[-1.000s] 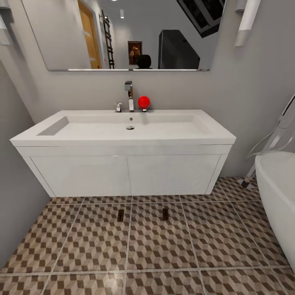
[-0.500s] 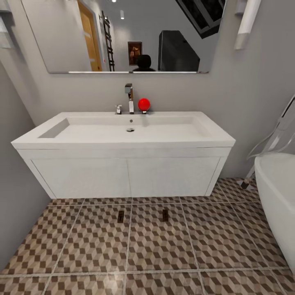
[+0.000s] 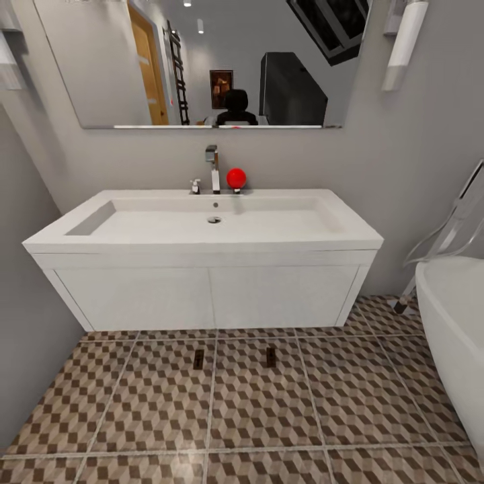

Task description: Take the four mousetraps from the cabinet in the bathroom and place them on the bathroom floor. Make sure all four end up on the same floor surface, and ensure that at least two of them are either under or directly next to the same bathroom sink.

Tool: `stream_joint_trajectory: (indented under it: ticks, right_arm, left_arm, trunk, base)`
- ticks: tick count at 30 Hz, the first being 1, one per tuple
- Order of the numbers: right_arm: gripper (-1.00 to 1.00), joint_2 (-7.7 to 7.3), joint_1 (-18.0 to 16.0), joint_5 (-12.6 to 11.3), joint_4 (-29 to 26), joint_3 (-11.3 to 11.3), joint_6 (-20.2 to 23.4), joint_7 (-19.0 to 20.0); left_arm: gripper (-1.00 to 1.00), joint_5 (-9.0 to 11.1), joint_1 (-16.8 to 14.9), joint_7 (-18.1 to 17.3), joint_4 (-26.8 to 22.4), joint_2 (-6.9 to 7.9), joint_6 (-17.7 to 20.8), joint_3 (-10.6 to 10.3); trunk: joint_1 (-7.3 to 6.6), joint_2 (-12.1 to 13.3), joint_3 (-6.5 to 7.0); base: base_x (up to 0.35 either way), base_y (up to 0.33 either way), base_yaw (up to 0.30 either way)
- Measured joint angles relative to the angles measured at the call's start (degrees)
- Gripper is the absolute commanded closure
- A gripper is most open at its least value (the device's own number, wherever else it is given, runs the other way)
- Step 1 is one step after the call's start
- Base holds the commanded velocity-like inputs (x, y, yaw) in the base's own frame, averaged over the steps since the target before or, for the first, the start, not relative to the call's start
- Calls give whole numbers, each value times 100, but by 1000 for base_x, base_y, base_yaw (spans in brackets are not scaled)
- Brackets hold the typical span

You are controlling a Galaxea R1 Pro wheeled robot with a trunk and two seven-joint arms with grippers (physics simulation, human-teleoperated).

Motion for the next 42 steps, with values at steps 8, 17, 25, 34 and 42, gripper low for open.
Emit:
stream_joint_trajectory:
  ticks: [8,17,25,34,42]
  right_arm:
    - [-100,0,0,-18,0,-3,3,0]
    - [-100,6,0,-14,0,-4,19,-9]
    - [-100,-88,64,-20,20,-8,21,-10]
    - [-100,-614,86,-8,24,-6,22,-16]
    - [-100,-762,93,-12,18,-4,16,-18]
  left_arm:
    - [-100,-2,0,0,5,0,0,0]
    - [-100,-6,0,0,5,-8,5,-2]
    - [-100,-39,0,0,7,-25,4,-8]
    - [-100,-53,0,0,9,-9,-14,-17]
    - [-100,-53,0,1,22,39,-404,-36]
  trunk:
    - [-176,321,144]
    - [-373,682,305]
    - [-549,1003,449]
    - [-747,1364,610]
    - [-923,1685,754]
  base:
    - [0,0,0]
    - [0,0,0]
    - [0,0,0]
    - [0,0,0]
    - [0,0,0]
